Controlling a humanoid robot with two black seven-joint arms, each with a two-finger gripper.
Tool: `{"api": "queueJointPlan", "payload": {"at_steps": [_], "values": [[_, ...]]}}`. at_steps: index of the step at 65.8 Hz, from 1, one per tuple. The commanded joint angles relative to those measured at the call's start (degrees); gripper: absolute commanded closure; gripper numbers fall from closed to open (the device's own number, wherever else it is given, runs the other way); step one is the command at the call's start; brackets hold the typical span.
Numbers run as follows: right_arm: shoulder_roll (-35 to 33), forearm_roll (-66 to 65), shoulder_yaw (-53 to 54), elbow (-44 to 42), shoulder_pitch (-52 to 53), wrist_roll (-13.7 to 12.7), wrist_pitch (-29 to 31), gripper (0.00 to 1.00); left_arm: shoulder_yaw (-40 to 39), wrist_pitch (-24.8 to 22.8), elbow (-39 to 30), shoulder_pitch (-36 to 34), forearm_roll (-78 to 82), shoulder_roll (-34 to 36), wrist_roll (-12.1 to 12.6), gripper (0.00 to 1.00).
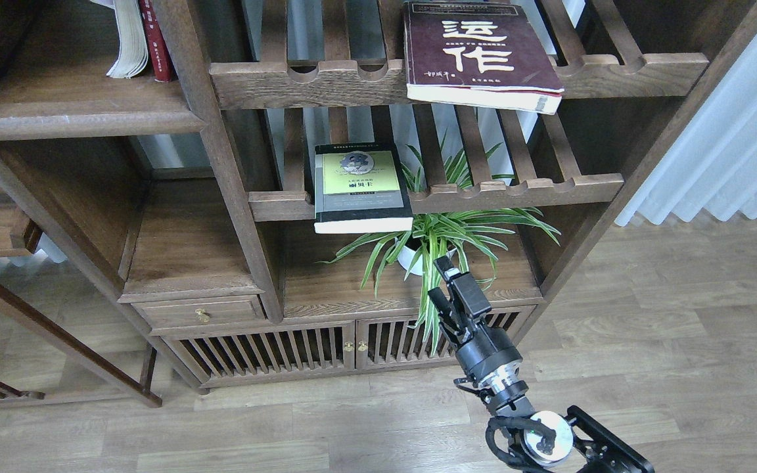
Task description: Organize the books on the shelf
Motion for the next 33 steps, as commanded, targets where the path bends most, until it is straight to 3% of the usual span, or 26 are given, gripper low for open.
{"api": "queueJointPlan", "payload": {"at_steps": [1, 8, 16, 33], "values": [[0.0, 1.06, 0.12, 1.69, 0.41, 1.51, 0.0, 0.0, -0.17, 0.0, 0.09, 0.11, 1.87, -0.65, -2.98, 0.92], [0.0, 1.15, 0.12, 2.84, 0.41, 2.74, 0.0, 0.0, -0.78, 0.0, 0.0, 0.73, 1.61, -1.0, -5.26, 0.93], [0.0, 1.15, 0.03, 3.1, 0.24, 3.18, 0.0, 0.0, -3.33, 0.0, 0.0, 2.66, 1.08, -2.84, -9.83, 0.93], [0.0, 1.41, 0.12, 3.28, -0.38, 3.18, 0.0, 0.0, -10.63, 1.19, -0.26, 8.64, -4.81, -9.26, -9.88, 0.93]]}}
